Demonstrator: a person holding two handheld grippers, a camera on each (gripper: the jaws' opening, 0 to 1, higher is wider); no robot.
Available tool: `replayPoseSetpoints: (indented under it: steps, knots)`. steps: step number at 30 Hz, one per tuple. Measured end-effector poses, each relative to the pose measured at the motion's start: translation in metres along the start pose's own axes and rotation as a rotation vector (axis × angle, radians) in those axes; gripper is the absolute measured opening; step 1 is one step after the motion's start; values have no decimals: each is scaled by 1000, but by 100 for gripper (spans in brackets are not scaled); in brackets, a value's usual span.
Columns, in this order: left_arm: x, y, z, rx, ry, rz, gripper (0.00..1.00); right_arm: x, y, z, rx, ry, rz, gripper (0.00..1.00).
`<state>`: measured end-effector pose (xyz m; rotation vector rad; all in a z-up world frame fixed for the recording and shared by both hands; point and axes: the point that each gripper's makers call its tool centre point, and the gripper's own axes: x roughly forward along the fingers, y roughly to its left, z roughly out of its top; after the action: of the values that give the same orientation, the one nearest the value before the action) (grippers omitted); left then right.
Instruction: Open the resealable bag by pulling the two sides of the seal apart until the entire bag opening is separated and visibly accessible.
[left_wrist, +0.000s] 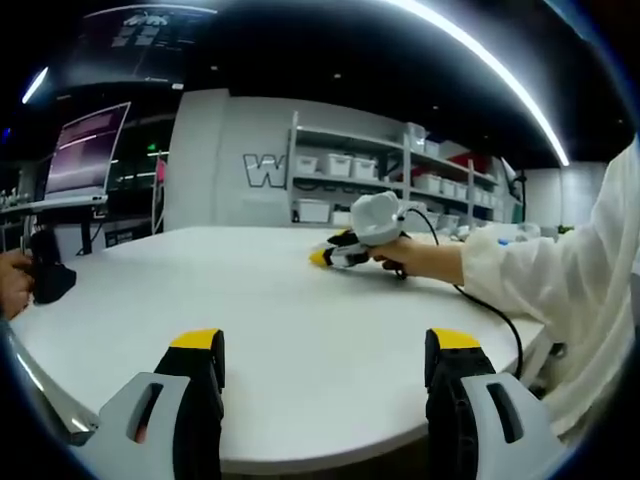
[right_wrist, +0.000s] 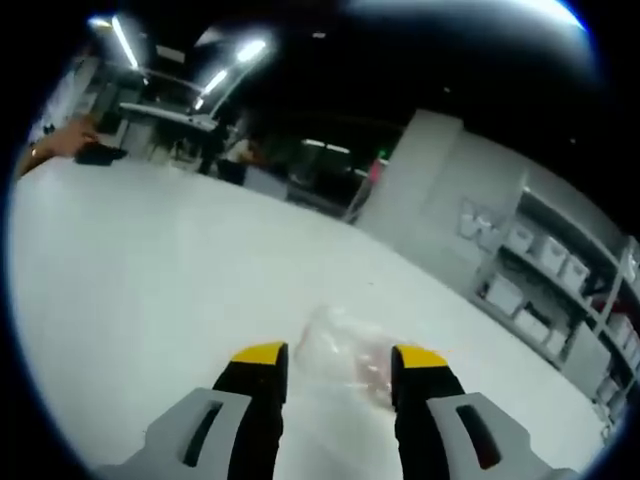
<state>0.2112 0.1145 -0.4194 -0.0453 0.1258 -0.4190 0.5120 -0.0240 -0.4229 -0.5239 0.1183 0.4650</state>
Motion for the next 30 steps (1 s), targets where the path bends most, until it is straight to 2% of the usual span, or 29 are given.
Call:
replayPoseSetpoints:
  steps: [21, 24, 27, 30]
  knots:
    - [0, 2, -1, 2, 2, -2, 81, 9, -1, -4, 36, -2, 3, 29]
    - [0, 2, -1, 2, 4, -3, 81, 9, 1, -4, 33, -1, 10, 22]
    - [-1, 2, -1, 0, 6, -3, 81, 9, 8, -4, 0, -5, 38, 9]
    - [-1, 3, -1, 1, 8, 0, 81, 8, 10, -2, -16, -7, 37, 6]
